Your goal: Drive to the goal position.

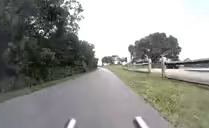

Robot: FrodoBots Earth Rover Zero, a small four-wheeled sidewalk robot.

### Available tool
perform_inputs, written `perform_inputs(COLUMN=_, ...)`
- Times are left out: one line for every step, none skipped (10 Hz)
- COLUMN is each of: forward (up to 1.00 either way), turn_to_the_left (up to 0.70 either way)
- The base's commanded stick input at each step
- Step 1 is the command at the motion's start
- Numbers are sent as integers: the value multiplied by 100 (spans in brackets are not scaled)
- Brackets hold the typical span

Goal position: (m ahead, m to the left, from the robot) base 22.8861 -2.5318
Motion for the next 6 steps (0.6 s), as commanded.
perform_inputs(forward=70, turn_to_the_left=0)
perform_inputs(forward=70, turn_to_the_left=0)
perform_inputs(forward=70, turn_to_the_left=0)
perform_inputs(forward=70, turn_to_the_left=0)
perform_inputs(forward=70, turn_to_the_left=0)
perform_inputs(forward=70, turn_to_the_left=0)
